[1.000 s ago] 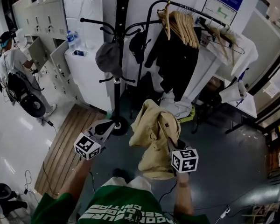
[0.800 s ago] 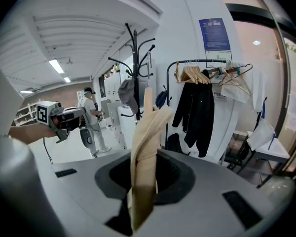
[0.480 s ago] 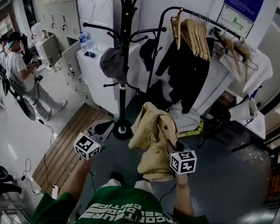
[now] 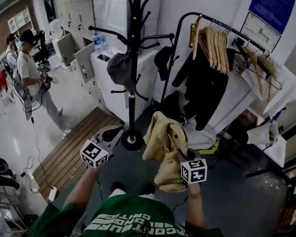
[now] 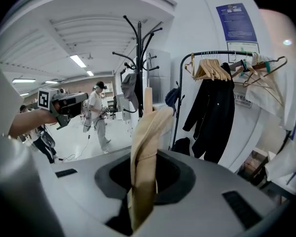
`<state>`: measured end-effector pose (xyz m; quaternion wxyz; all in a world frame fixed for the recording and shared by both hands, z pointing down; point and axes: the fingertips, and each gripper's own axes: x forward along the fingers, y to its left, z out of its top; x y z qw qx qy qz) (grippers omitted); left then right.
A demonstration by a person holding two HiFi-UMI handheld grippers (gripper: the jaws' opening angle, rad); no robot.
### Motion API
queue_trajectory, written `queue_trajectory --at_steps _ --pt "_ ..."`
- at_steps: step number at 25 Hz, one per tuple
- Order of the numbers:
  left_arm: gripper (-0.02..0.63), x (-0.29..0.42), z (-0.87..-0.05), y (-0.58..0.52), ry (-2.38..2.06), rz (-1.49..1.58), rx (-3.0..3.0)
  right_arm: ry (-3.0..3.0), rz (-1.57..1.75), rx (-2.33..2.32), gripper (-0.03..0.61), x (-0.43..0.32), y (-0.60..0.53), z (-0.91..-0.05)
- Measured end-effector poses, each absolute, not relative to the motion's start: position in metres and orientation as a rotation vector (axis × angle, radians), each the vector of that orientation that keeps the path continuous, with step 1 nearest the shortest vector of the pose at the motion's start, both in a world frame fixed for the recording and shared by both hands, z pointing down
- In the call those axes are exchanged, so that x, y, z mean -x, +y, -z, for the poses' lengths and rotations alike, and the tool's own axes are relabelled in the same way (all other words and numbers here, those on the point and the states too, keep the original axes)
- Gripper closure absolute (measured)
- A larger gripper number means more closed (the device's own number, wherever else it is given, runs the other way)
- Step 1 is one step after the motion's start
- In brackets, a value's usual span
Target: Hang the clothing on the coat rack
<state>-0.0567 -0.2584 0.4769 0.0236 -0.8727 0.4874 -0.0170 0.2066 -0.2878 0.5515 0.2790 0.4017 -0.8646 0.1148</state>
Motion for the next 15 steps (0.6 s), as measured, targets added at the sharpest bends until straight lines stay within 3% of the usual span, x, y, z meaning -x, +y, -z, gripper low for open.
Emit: queue_trajectory --at_steps 15 --pt "0.611 0.034 -0.480 -0.264 1.692 0.039 2.603 -2.366 -0.187 -0.825 0.506 -0.208 -0.332 -0.549"
